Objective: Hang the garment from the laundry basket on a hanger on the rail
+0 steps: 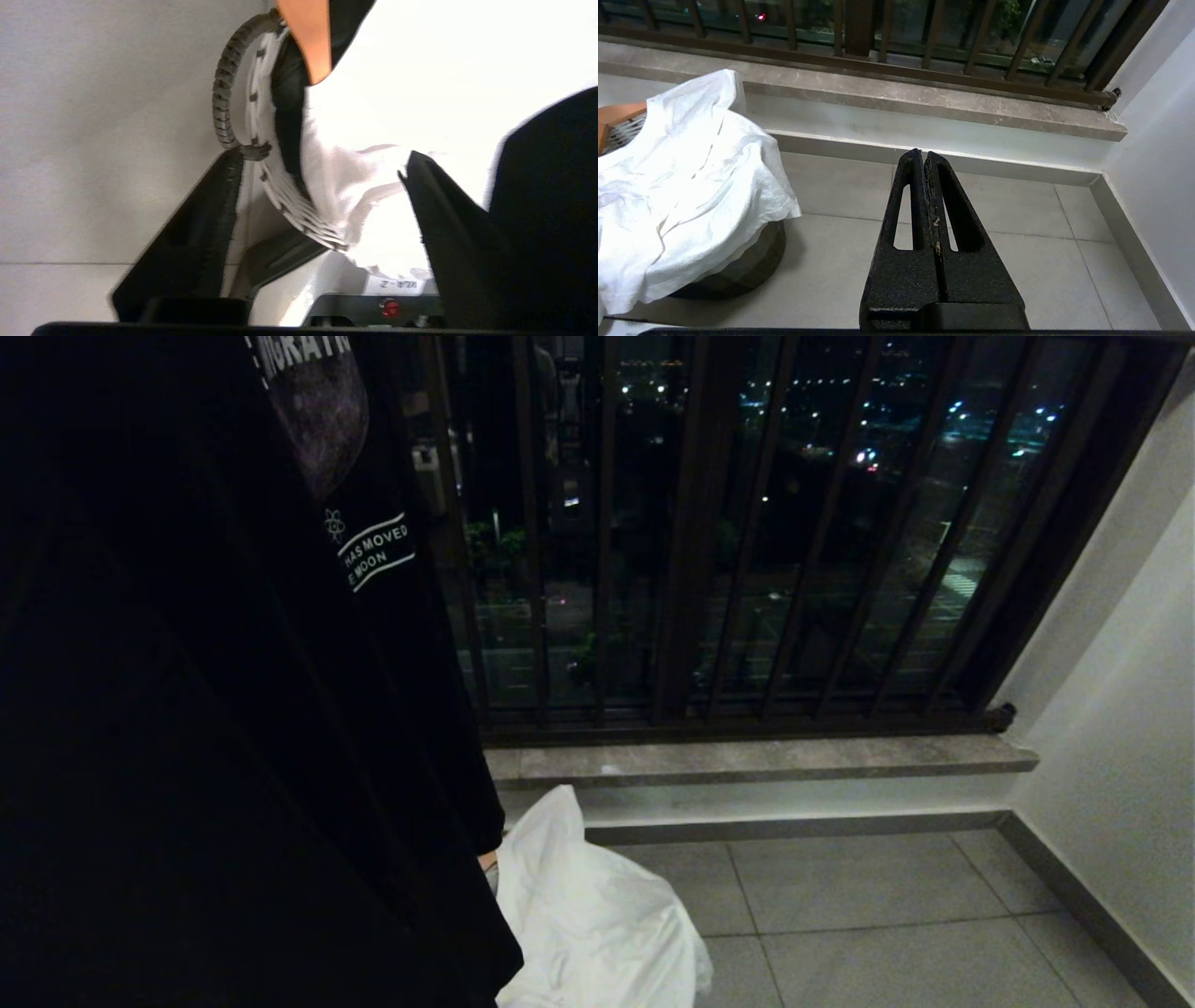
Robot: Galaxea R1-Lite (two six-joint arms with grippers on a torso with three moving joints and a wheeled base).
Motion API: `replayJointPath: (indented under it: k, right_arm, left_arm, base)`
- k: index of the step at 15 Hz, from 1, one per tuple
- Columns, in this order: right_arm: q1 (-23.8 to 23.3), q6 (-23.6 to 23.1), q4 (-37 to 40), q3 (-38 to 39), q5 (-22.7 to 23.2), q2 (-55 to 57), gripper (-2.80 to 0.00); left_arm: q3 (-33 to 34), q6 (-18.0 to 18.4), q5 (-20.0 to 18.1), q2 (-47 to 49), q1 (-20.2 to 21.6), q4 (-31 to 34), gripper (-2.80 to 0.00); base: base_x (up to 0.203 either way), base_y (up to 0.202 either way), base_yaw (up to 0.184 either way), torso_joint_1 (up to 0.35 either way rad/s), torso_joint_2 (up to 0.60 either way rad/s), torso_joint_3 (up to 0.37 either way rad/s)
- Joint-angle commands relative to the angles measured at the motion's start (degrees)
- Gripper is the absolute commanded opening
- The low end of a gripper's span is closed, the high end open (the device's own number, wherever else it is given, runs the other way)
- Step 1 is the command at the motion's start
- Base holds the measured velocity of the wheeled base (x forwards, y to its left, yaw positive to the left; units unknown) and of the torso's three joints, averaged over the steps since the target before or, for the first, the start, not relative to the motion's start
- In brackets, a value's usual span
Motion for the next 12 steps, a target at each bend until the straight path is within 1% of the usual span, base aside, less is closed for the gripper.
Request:
replayJointPath:
  k: [1, 4, 9, 12]
  right_arm:
    - [0.00, -0.05, -0.04, 0.01, 0.05, 0.09, -2.80]
    - [0.00, -0.05, -0.08, 0.01, 0.05, 0.09, -2.80]
    - [0.00, -0.05, -0.08, 0.01, 0.05, 0.09, -2.80]
    - [0.00, -0.05, -0.08, 0.01, 0.05, 0.09, -2.80]
  left_arm:
    - [0.30, -0.19, 0.20, 0.63, -0.28, -0.13, 0.00]
    - [2.96, -0.35, 0.12, -1.83, -0.62, -0.29, 0.00]
    - [3.19, -0.16, 0.20, -3.90, -2.24, -0.18, 0.00]
    - [3.27, -0.56, 0.20, -3.90, -3.49, 0.50, 0.00]
  base:
    - [0.000, 0.000, 0.000, 0.000, 0.00, 0.000]
    - [0.000, 0.000, 0.000, 0.000, 0.00, 0.000]
    - [0.000, 0.000, 0.000, 0.000, 0.00, -0.007]
    - [0.000, 0.000, 0.000, 0.001, 0.00, -0.136]
